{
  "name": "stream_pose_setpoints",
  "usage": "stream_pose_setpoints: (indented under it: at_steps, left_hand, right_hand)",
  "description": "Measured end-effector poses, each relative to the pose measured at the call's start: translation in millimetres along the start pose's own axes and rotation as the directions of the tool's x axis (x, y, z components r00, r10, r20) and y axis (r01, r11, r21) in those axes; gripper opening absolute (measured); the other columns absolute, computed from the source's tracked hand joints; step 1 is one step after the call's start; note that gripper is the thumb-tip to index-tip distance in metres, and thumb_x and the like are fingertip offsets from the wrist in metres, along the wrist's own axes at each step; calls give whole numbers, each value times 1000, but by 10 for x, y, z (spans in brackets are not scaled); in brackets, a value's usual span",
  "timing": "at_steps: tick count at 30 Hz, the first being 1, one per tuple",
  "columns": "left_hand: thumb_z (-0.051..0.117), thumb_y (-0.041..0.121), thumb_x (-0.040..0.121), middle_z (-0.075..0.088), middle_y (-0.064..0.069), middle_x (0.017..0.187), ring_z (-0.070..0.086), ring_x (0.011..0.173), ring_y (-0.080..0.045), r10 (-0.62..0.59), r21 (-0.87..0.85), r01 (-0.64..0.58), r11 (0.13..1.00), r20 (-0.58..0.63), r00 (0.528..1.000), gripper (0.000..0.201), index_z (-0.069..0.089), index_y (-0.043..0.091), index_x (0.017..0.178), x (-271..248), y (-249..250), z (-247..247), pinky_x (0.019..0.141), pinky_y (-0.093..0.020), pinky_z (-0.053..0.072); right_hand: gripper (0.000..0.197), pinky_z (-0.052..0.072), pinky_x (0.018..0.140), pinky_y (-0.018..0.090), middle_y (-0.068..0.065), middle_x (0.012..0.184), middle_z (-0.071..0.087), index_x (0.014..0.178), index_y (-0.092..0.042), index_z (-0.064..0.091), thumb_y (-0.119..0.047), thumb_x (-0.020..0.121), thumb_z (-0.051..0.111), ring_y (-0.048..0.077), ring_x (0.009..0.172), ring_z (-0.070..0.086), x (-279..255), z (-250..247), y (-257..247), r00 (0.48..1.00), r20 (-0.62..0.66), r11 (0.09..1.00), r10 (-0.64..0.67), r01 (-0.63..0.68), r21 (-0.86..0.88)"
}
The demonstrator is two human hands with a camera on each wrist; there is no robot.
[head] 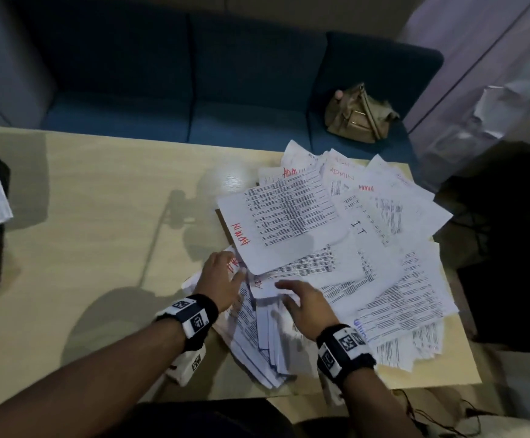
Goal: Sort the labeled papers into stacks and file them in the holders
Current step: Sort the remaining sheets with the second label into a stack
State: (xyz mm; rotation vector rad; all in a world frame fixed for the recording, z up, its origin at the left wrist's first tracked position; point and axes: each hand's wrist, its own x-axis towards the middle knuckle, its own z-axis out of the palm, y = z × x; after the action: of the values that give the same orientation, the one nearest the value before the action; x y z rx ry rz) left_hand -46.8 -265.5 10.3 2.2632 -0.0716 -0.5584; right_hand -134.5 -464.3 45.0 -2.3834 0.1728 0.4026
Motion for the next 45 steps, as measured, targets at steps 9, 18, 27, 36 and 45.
stream_pose_setpoints:
  at_steps: [9, 18, 27, 36, 45]
  left_hand:
    - [65, 24, 89, 59, -8, 133, 58, 117, -32, -275, -236, 259, 937, -36, 961, 52, 45, 14, 137, 258, 485, 330, 97, -32, 47]
    - [53, 2, 94, 59, -7, 124, 56, 111, -25, 11, -71, -12, 997, -10, 1000, 25, 62, 12, 115, 122, 387, -150, 84, -20, 36]
    - [64, 1, 89, 52, 16, 134, 44, 128, 0, 68, -373, -52, 926, 30, 997, 52, 56, 42, 120, 137, 238, -534, 105, -26, 37]
    - [53, 28, 97, 61, 8, 118, 62, 100, -24, -205, -837, 46, 545, -80, 976, 26, 52, 36, 121, 133, 237, -450, 84, -36, 52]
    - [68, 26, 88, 67, 1, 96, 62, 85, -19, -211, -372, 180, 911, -47, 976, 33, 60, 15, 118, -33, 257, -138, 69, -27, 46]
  right_hand:
    - [38, 8, 119, 35, -5, 141, 50, 131, -25, 51, -38, 99, 36, 14, 143, 26, 104, -183, 424, 965, 263, 918, -18, 120, -379]
    - [72, 28, 114, 47, 8, 151, 36, 144, -14, 36, -37, 83, 69, 26, 139, 31, 752, -965, 204, 917, -357, 972, -175, 104, -209]
    - [22, 48, 78, 34, 12, 96, 71, 101, -8, 66, -25, 87, 66, 27, 91, 65, 1159, -953, 54, 998, -12, 997, -60, 59, -45]
    - [14, 56, 73, 32, 0, 93, 72, 102, -14, 64, -23, 91, 59, 19, 88, 69, 828, -519, 360, 974, -102, 865, 205, -131, 485]
    - [25, 50, 69, 27, -3, 98, 64, 112, -15, 56, -33, 97, 49, 17, 88, 62, 650, -420, 202, 984, -97, 899, 152, -97, 426]
